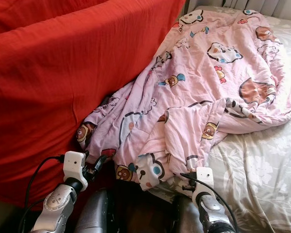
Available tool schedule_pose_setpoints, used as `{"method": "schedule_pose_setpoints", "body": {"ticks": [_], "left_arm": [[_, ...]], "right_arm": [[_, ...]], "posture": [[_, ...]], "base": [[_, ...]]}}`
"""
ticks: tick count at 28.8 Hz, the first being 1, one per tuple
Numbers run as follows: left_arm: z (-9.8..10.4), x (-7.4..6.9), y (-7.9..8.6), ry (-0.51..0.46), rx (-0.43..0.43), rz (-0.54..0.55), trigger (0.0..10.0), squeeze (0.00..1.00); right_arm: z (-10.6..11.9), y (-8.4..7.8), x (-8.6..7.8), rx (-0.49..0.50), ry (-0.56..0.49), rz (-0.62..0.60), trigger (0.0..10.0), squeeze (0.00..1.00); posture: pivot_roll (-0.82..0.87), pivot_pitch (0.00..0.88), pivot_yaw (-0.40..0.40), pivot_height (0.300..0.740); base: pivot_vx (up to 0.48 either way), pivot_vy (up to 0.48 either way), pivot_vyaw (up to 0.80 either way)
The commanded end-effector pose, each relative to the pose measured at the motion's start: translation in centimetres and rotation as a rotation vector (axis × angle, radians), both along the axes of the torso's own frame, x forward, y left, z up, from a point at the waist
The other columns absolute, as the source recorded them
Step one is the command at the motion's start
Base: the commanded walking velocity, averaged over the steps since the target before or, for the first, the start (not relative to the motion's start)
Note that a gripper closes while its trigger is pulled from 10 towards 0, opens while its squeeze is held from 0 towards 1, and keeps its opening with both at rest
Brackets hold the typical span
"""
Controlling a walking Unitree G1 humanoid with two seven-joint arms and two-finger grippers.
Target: Clean up the room
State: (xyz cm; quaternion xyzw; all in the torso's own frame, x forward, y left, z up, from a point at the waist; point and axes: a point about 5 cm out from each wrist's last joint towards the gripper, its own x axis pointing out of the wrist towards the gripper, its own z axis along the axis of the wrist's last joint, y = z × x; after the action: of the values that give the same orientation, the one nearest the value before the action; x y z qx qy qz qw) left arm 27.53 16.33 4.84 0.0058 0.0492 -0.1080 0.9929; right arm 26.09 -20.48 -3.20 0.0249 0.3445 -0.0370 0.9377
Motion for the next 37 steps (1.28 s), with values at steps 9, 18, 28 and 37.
{"method": "schedule_pose_setpoints", "body": {"ticks": [9,18,28,37], "left_arm": [[-1.3,-0.1,0.4,0.051,0.014,0.018,10.0,0.00],[-2.0,0.2,0.3,0.070,0.010,0.039,10.0,0.00],[-2.5,1.0,0.6,0.094,-0.007,0.076,10.0,0.00],[-2.6,1.0,0.7,0.097,-0.011,0.090,10.0,0.00]], "right_arm": [[0.4,-0.8,-0.3,0.027,-0.119,-0.057,0.0,0.00],[3.6,-1.2,0.1,0.049,-0.469,-0.049,10.0,0.00],[4.1,0.5,0.7,0.095,-0.508,0.029,10.0,0.00],[4.0,0.7,0.8,0.105,-0.502,0.036,10.0,0.00]], "posture": [[0.18,0.145,0.010,0.597],[0.14,0.068,-0.006,0.601],[0.12,0.003,-0.001,0.655],[0.12,0.003,-0.001,0.660]], "base": [[0.000,0.000,0.00],[0.000,0.000,0.00],[0.000,0.000,0.00],[0.000,0.000,0.00]]}}
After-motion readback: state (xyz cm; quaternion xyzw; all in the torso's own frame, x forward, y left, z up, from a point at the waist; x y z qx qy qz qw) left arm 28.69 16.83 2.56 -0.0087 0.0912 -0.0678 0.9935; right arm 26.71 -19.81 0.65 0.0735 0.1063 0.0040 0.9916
